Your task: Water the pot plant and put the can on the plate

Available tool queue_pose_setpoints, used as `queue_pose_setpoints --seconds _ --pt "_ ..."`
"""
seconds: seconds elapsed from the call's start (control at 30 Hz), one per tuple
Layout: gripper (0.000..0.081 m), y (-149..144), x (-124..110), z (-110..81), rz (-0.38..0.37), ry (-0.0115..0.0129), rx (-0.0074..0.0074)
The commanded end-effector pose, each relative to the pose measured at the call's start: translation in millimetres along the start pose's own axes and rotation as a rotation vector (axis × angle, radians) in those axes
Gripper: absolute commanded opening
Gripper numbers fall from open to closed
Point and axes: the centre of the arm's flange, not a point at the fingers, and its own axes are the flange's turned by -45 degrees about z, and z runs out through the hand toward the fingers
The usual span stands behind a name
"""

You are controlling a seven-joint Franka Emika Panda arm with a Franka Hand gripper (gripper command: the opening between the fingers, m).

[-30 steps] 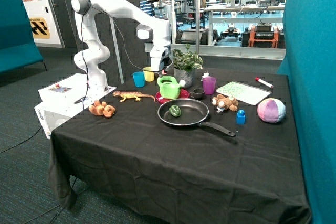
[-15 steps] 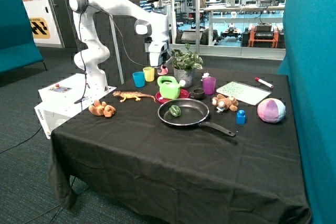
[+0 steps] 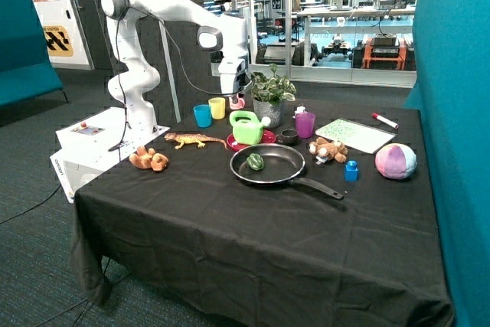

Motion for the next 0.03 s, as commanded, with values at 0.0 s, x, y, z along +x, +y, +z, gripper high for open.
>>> queue_pose_setpoints --seconds 0.0 --pt "0.0478 -2.5 10.6 -2.9 -0.021 -0.0076 0.002"
